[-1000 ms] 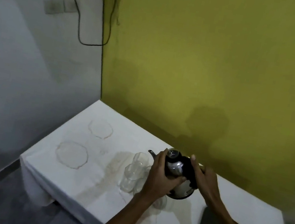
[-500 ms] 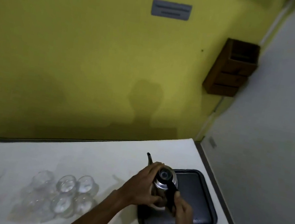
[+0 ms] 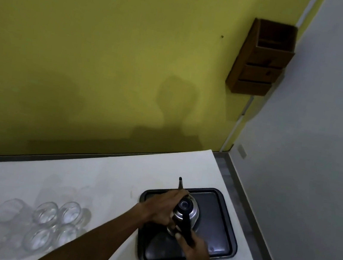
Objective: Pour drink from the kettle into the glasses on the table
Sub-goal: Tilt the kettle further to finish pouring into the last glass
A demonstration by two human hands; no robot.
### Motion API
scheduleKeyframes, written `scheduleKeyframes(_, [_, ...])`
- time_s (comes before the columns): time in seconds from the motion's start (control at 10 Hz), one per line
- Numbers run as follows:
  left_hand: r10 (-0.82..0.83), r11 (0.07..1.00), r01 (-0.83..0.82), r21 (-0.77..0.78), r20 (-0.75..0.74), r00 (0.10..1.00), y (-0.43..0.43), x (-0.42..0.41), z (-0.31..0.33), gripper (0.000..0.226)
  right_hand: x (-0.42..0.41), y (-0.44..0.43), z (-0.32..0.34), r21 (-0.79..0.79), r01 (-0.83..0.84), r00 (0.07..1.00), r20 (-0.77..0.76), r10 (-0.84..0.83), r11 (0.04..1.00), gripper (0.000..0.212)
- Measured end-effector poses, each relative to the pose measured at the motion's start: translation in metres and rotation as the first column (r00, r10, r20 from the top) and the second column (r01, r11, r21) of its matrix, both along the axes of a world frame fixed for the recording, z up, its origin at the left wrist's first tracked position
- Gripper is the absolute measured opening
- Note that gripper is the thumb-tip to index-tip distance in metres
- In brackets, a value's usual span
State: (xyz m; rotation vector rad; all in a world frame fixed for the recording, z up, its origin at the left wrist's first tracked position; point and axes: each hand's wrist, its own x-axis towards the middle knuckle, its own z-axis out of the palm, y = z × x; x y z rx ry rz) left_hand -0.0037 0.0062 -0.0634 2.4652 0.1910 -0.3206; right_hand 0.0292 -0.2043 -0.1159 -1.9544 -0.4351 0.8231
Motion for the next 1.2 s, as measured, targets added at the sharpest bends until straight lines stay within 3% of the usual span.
scheduleKeyframes(0.1, [0.005,0.999,-0.004,0.042,-0.024,1.0,0.0,0.003,-0.007,0.111,0.003,0.003,-0.02,-0.025,-0.007,1.0,0.006,0.008,1.0,0.023])
scheduleKeyframes(0.2, [0.006,0.999,-0.004,0.053,-0.043,0.999,0.002,0.007,-0.015,0.111,0.003,0.008,-0.028,0.012,0.0,1.0,0.002,0.0,1.0,0.012])
scheduleKeyframes(0.3, [0.0,0.998,0.002,0.061,-0.045,0.999,0.004,0.011,-0.017,0.112,0.008,0.011,-0.043,0.036,0.029,1.0,-0.004,-0.029,0.999,0.037])
scheduleKeyframes(0.5, [0.024,0.999,-0.023,0.03,-0.038,0.999,0.002,0.011,-0.022,0.113,0.01,0.012,-0.057,0.061,0.058,0.998,0.035,-0.06,0.996,0.047])
scheduleKeyframes(0.7, [0.029,0.999,-0.029,0.039,0.0,1.0,0.0,0.01,-0.019,0.11,0.006,0.012,-0.046,0.002,0.004,0.997,0.078,-0.004,1.0,0.02])
scheduleKeyframes(0.8, [0.02,0.998,-0.02,0.057,0.014,1.0,-0.002,0.009,-0.015,0.113,0.005,0.013,-0.041,-0.054,0.014,0.998,0.064,-0.01,0.998,0.035])
scheduleKeyframes(1.0, [0.03,0.996,-0.031,0.085,0.017,0.999,-0.004,0.005,-0.011,0.112,0.004,0.017,-0.038,-0.059,0.026,0.995,0.099,-0.02,0.998,0.034])
scheduleKeyframes(1.1, [0.07,0.996,-0.071,0.051,0.013,0.997,-0.007,0.001,-0.014,0.114,0.0,0.015,-0.036,-0.081,0.003,0.98,0.199,0.013,0.997,0.014])
scheduleKeyframes(1.2, [0.086,0.996,-0.086,0.015,-0.011,0.996,0.0,-0.008,-0.014,0.12,0.006,0.008,-0.035,-0.044,0.107,0.888,0.454,-0.075,0.993,0.09])
